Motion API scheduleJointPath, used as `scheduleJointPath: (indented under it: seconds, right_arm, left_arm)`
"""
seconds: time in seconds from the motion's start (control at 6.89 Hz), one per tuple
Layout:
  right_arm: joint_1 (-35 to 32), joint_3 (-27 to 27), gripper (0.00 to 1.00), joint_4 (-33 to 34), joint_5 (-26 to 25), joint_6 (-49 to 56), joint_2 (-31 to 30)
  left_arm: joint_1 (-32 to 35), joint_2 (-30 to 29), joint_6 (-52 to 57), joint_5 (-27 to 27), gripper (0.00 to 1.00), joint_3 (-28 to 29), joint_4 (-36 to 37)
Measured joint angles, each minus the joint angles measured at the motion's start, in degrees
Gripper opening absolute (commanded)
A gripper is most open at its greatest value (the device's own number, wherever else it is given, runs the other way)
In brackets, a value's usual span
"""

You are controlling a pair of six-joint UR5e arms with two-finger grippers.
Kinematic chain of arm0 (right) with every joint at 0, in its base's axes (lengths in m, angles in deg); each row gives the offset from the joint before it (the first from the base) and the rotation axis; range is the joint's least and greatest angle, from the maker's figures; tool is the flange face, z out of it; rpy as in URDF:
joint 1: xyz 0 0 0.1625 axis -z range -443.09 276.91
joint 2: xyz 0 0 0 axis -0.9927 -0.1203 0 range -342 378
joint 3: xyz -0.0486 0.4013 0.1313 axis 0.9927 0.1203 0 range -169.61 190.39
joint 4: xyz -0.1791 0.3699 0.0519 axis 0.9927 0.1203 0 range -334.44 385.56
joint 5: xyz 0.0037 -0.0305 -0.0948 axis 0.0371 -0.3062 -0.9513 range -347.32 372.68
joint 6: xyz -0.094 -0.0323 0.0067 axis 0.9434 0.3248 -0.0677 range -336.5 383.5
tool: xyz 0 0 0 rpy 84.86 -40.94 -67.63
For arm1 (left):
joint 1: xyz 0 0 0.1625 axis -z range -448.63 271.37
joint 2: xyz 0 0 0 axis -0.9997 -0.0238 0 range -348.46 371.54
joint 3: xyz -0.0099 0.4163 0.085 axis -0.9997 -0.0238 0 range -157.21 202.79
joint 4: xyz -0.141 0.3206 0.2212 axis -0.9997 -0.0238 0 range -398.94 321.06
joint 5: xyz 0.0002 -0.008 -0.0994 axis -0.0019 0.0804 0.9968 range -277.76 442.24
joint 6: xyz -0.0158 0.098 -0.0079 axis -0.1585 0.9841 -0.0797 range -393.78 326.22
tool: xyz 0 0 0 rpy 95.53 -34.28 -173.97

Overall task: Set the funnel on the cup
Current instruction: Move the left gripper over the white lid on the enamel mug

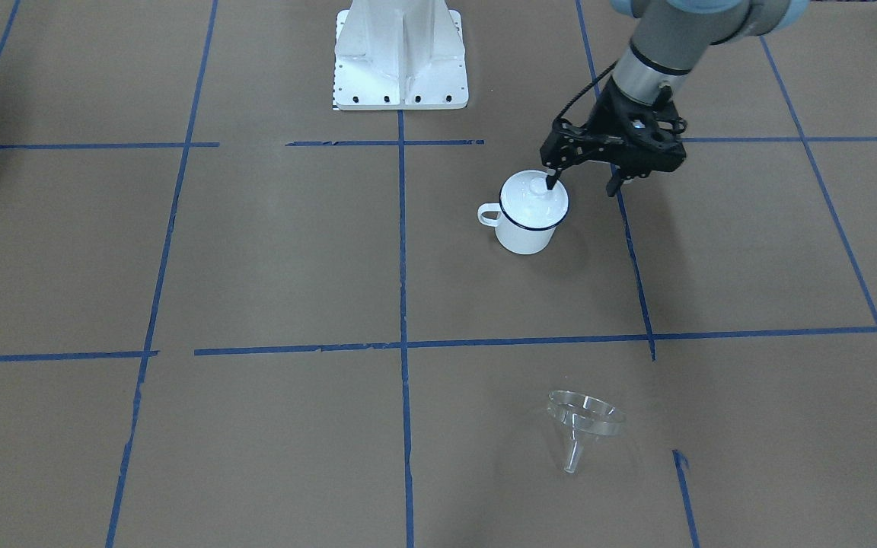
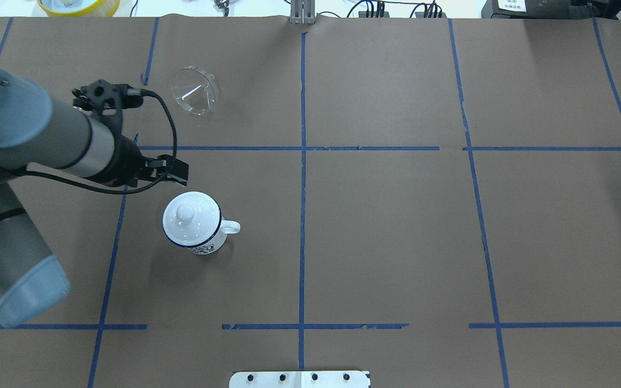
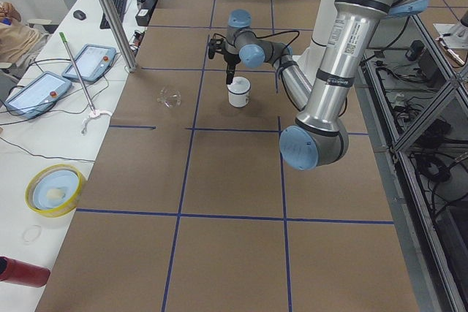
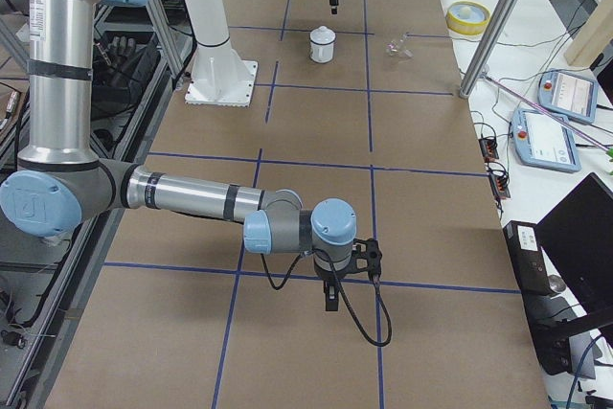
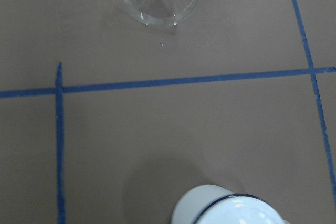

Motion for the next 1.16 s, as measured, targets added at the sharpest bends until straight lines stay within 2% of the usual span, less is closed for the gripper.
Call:
scheduleJointPath:
  seconds: [0.15,0.44,1.16]
  right_arm:
    - [0.0,0.0,1.0,0.0,0.0,0.0,0.0]
    - [0.0,0.0,1.0,0.0,0.0,0.0,0.0]
    - [0.0,0.0,1.0,0.0,0.0,0.0,0.0]
  left_arm:
    - [-3.7,-2.77,-4.34,-3.84,1.0,-0.02,4.1]
    - [-7.58,-4.07,-8.21,-10.01,0.97,0.34,6.36]
    - [-7.77,-2.6,-4.91,-11.13,0.96,0.83,6.15]
